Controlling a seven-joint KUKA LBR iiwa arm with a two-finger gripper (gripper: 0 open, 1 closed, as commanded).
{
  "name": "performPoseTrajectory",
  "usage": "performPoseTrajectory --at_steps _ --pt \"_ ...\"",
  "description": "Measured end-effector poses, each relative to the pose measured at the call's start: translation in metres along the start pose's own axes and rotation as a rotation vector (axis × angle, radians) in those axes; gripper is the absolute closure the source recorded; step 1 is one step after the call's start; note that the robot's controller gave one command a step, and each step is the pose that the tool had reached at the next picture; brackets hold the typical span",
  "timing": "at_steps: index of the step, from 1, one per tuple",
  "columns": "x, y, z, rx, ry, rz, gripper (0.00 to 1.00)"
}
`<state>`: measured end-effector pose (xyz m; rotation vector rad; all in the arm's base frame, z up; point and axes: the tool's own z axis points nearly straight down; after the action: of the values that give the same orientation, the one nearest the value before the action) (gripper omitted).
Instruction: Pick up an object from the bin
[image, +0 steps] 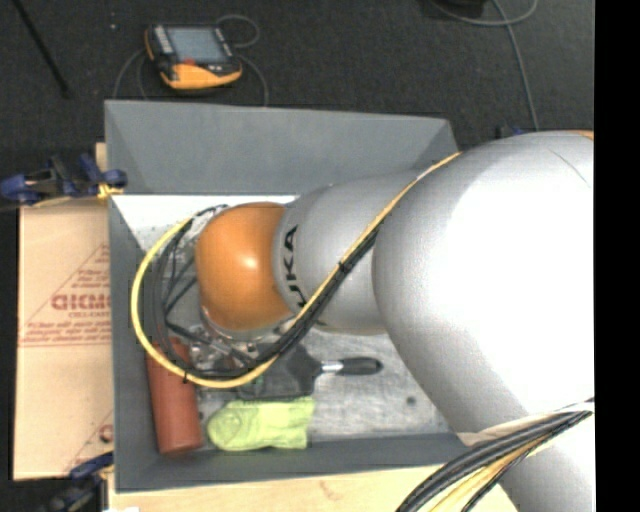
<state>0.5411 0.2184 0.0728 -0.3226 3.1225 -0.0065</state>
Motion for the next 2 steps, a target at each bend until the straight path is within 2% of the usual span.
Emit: performPoseTrajectory --at_steps 1,2 --pt "0.0 0.0 0.0 0.0 0.0 0.001 1.0" --pt "0.015 -0.004 -0.047 -0.003 0.005 -0.005 1.0"
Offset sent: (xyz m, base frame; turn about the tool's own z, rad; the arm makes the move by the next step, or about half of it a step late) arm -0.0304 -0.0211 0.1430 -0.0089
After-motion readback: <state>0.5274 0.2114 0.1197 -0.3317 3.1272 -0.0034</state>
